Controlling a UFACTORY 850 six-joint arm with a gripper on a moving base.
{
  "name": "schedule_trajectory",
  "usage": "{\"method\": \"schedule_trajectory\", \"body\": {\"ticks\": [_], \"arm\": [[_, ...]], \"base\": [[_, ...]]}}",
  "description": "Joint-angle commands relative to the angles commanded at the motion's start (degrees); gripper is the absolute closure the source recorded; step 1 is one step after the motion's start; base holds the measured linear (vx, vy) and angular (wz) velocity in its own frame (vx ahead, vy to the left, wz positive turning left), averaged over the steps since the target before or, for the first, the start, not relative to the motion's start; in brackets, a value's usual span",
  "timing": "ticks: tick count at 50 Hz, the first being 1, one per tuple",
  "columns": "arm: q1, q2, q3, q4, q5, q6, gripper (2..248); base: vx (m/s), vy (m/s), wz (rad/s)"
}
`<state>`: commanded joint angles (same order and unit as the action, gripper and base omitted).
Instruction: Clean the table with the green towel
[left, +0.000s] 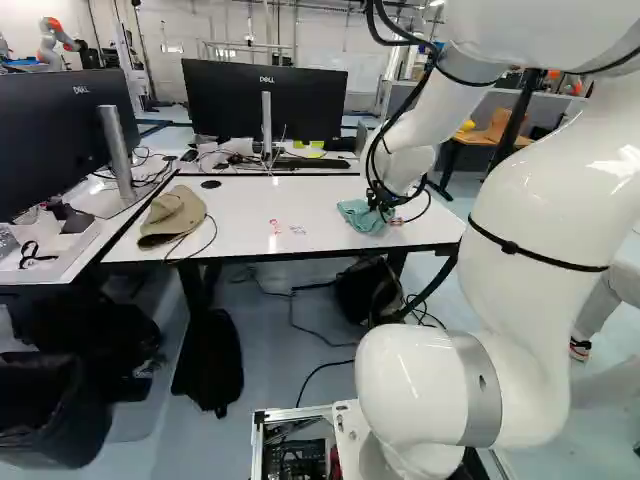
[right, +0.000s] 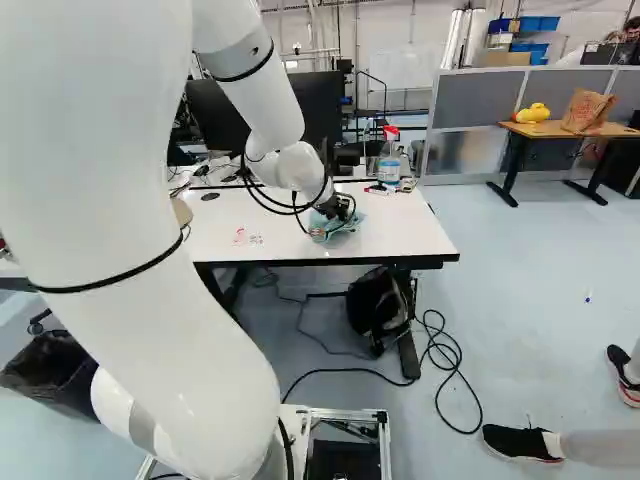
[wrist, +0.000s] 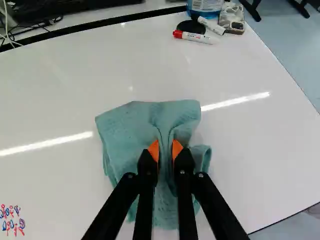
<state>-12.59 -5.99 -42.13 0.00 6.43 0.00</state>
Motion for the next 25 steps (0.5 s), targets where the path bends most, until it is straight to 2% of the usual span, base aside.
{"method": "schedule_trajectory", "body": {"ticks": [25], "arm": [[4.09,0.52,-3.09,0.0,0.0,0.0,200]], "base": [[0.0,0.0,0.0]]}}
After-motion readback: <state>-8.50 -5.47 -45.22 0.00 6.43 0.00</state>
